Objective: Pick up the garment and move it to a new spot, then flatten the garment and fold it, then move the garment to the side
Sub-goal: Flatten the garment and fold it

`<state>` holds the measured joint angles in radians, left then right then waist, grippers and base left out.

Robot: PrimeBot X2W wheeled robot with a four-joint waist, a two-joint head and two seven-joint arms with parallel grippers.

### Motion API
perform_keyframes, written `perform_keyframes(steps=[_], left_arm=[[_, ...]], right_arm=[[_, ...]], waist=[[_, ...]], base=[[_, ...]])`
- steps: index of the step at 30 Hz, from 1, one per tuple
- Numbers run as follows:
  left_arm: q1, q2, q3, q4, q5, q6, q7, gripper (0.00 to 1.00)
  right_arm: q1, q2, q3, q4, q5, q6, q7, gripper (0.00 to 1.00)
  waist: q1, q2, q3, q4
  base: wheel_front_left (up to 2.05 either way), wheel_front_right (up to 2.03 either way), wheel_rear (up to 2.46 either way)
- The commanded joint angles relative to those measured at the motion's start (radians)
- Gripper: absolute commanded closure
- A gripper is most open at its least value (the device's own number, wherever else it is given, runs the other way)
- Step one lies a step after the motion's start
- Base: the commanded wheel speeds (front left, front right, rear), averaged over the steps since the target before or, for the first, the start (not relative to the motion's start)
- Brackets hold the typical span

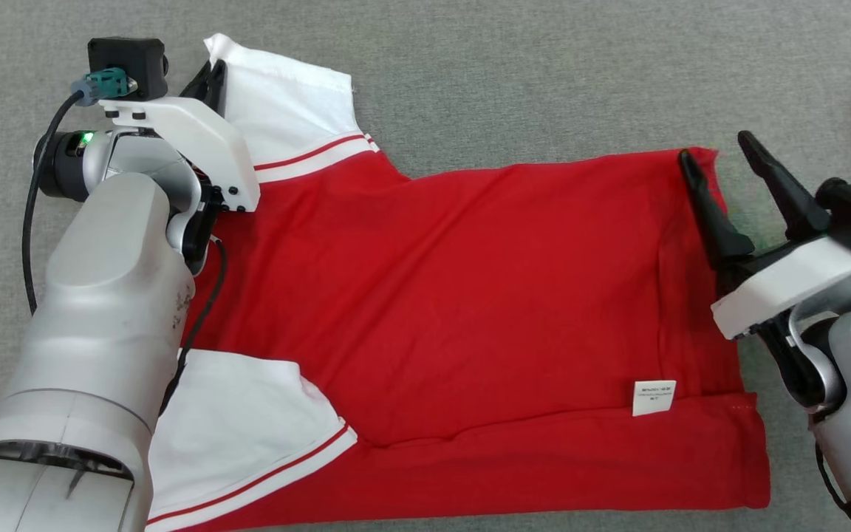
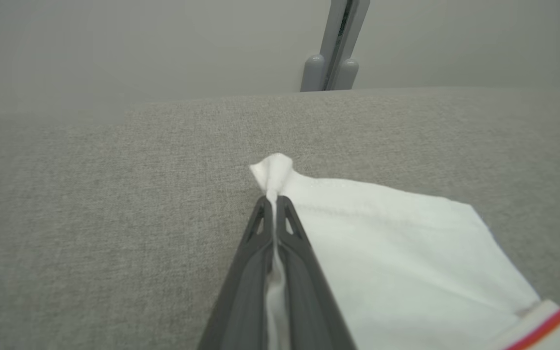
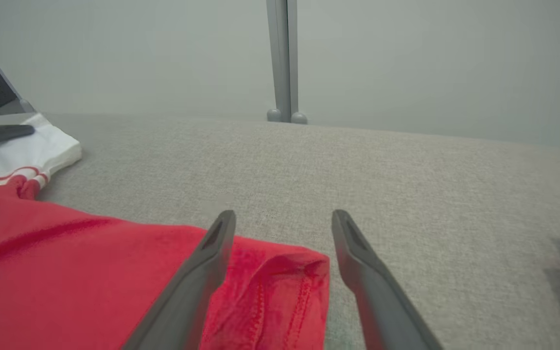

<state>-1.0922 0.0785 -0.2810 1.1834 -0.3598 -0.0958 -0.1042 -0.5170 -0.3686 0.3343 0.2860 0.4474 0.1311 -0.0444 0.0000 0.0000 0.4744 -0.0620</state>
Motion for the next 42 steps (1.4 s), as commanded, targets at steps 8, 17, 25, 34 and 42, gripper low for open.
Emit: perform_keyframes(steps=[8, 17, 25, 34, 42], left_arm=[[-0.032, -0.011, -0.022, 0.021, -0.011, -0.012, -0.056, 1.0], [-0.043, -0.018, -0.04, 0.042, -0.029, -0.02, -0.089, 1.0], [-0.027, -0.005, -0.043, 0.012, -0.031, -0.015, -0.146, 1.0], [0.08, 0.029, -0.006, -0.194, -0.032, 0.01, -0.161, 1.0], [0.261, 0.046, 0.018, -0.457, -0.023, 0.04, -0.16, 1.0]], right_arm=[[-0.08, -0.022, 0.063, 0.183, 0.059, -0.001, 0.06, 0.0], [-0.129, -0.043, 0.129, 0.27, 0.141, -0.001, 0.129, 1.0], [-0.156, -0.094, 0.126, 0.218, 0.166, -0.002, 0.047, 1.0], [-0.114, -0.114, 0.092, 0.154, 0.175, -0.002, -0.031, 1.0], [-0.032, -0.119, 0.053, 0.082, 0.198, -0.002, -0.058, 1.0]], waist=[[0.0, 0.0, 0.011, 0.022], [0.0, 0.0, 0.017, 0.035], [0.0, 0.0, -0.009, 0.047], [0.0, 0.0, -0.059, 0.055], [0.0, 0.0, -0.093, 0.069]], base=[[0.0, 0.0, 0.0], [0.0, 0.0, 0.0], [0.0, 0.0, 0.0], [0.0, 0.0, 0.0], [0.0, 0.0, 0.0]])
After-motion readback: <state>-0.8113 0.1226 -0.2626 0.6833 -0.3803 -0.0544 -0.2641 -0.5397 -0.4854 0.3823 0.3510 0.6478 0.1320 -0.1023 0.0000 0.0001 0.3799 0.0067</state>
